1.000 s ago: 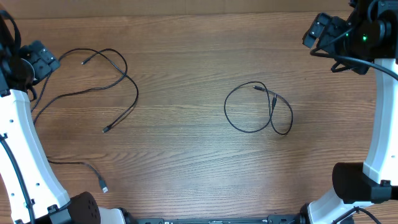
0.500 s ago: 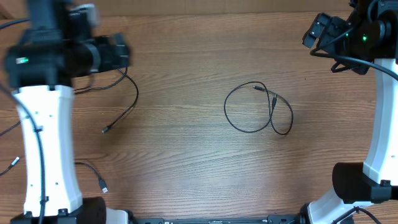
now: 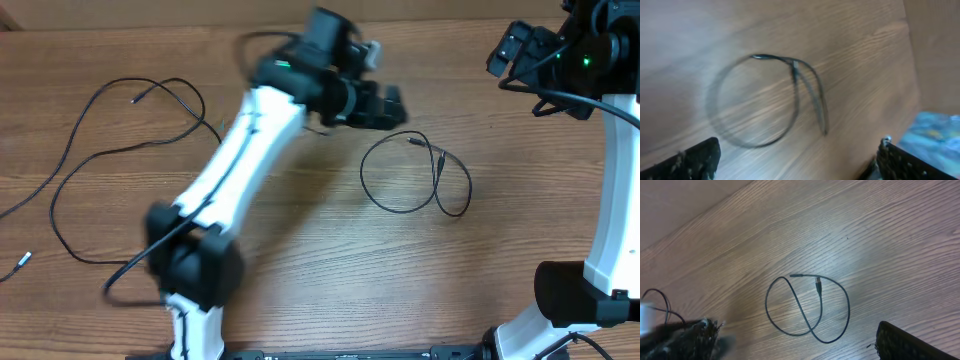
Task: Untangle cables
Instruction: 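Reach the left gripper back to the last cable loop and grasp it, then pull the cable loop to the left side and release it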
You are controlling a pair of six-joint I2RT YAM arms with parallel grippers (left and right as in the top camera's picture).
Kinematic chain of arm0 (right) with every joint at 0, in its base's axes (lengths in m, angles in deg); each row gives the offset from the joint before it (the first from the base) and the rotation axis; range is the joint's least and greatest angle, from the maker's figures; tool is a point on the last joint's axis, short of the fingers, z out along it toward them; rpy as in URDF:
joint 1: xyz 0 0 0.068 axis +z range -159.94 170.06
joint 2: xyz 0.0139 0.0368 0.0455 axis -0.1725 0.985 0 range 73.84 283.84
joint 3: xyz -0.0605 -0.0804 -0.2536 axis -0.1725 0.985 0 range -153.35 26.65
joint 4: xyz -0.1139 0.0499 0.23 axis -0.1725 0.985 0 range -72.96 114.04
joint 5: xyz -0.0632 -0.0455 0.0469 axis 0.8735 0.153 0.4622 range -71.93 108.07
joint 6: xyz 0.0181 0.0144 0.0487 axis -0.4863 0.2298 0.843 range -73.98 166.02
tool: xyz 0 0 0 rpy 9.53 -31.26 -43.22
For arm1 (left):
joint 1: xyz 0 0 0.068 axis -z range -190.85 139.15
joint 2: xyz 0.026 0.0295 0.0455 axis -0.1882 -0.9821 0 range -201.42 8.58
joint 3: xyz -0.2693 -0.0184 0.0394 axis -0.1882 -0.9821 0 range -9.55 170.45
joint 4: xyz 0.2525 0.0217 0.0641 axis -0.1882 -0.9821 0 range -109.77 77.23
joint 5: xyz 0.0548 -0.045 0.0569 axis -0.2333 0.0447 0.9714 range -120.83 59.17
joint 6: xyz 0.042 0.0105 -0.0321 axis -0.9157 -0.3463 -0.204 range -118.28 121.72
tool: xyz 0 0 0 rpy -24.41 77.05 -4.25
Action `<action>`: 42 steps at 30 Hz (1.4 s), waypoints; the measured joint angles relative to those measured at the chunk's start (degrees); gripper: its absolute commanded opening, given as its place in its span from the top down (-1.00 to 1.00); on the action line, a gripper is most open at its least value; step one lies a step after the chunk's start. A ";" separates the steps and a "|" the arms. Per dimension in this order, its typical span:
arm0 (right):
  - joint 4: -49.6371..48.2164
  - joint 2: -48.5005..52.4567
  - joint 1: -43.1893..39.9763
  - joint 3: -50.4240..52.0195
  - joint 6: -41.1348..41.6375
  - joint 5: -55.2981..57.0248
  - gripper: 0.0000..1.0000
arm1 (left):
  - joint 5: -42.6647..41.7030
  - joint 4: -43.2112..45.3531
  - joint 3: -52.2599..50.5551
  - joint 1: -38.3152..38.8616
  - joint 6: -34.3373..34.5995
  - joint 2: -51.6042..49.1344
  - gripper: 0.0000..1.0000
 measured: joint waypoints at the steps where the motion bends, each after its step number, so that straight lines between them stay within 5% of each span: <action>1: 0.00 0.00 0.00 0.00 -0.04 -0.02 -1.00 | -0.35 1.55 0.00 1.01 2.91 -1.77 -1.00; 9: -0.02 0.00 0.00 0.00 -0.02 0.00 -1.00 | -1.92 14.51 -0.11 6.19 27.85 -14.49 -1.00; 15: -0.02 0.00 0.00 0.00 0.00 0.00 -1.00 | -1.97 21.59 -0.22 7.69 35.30 -19.12 -0.96; 19: 0.00 0.00 0.00 0.00 -0.02 -0.02 -1.00 | -2.10 25.46 -0.22 8.02 37.53 -20.09 -0.55; 21: -0.04 0.00 0.00 0.00 -0.02 0.00 -1.00 | -1.70 25.88 -0.22 8.13 38.18 -20.17 0.14; 23: 0.00 0.00 0.00 0.00 -0.02 -0.02 -1.00 | -0.46 25.27 -0.20 8.46 38.21 -20.17 0.83; 24: -0.02 0.00 0.00 0.00 -0.02 0.00 -1.00 | 0.33 24.74 -0.20 8.57 38.16 -20.17 0.91; 34: 0.00 0.00 0.00 0.00 -0.92 0.00 -1.00 | -3.37 23.52 -0.20 7.02 26.77 -20.37 0.92; 42: -0.02 0.00 0.00 0.00 -1.51 -0.02 -1.00 | -9.20 15.26 -0.68 -4.04 15.47 -16.11 0.92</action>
